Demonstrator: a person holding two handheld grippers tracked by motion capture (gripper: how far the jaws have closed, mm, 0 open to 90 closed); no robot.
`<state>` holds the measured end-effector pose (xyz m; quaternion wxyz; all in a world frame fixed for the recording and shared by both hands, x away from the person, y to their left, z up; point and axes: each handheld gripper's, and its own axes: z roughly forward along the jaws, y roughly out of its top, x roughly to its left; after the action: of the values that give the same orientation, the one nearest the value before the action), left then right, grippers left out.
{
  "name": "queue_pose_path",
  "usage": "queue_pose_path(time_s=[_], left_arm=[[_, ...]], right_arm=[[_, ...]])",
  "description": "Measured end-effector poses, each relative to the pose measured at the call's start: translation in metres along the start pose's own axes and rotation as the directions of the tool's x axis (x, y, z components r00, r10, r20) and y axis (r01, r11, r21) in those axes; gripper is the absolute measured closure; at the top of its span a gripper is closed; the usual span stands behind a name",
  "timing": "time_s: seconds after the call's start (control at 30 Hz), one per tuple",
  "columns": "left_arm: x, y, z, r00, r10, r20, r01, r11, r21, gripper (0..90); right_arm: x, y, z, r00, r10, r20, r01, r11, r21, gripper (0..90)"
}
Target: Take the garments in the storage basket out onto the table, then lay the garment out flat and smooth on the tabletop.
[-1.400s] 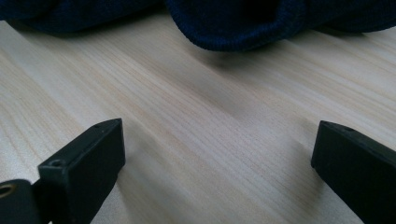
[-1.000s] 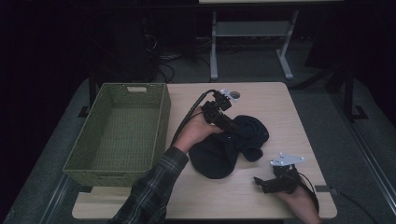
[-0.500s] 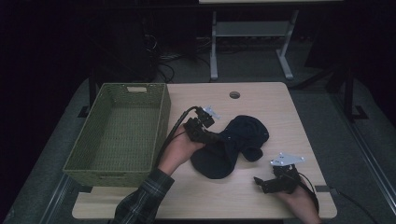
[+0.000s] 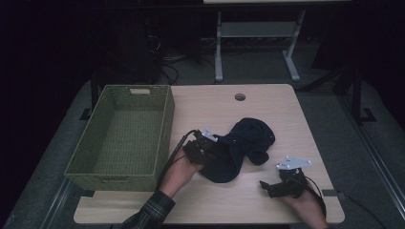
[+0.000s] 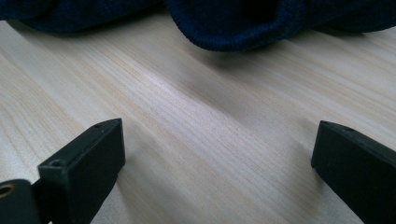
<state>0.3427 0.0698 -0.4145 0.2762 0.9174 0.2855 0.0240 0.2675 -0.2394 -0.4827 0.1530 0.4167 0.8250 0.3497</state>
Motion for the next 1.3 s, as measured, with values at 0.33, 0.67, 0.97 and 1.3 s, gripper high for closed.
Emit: queue_pose_path(time_s=[0.33, 0.67, 0.97, 1.3], left_arm=[[0.001, -0.014, 0.018, 0.9999, -0.008, -0.012, 0.009, 0.9997, 0.023, 90.0], [0.005, -0.021, 0.027, 0.9996, -0.026, 0.012, 0.026, 0.9989, 0.039, 90.0], [0.008, -0.021, 0.027, 0.9992, -0.028, 0.029, 0.027, 0.9989, 0.038, 90.0], [0.011, -0.022, 0.027, 0.9983, -0.03, 0.049, 0.028, 0.999, 0.034, 90.0]], right_arm=[[0.0, 0.0, 0.0, 1.0, -0.005, 0.0, 0.005, 1.0, -0.002, 2.6], [0.001, 0.001, -0.001, 1.0, -0.001, 0.001, 0.001, 1.0, 0.011, 2.6], [-0.009, 0.008, -0.016, 0.9999, -0.003, 0.012, 0.003, 1.0, 0.0, 7.9], [-0.034, 0.019, -0.037, 0.9978, 0.055, 0.037, -0.054, 0.998, -0.04, 14.2]])
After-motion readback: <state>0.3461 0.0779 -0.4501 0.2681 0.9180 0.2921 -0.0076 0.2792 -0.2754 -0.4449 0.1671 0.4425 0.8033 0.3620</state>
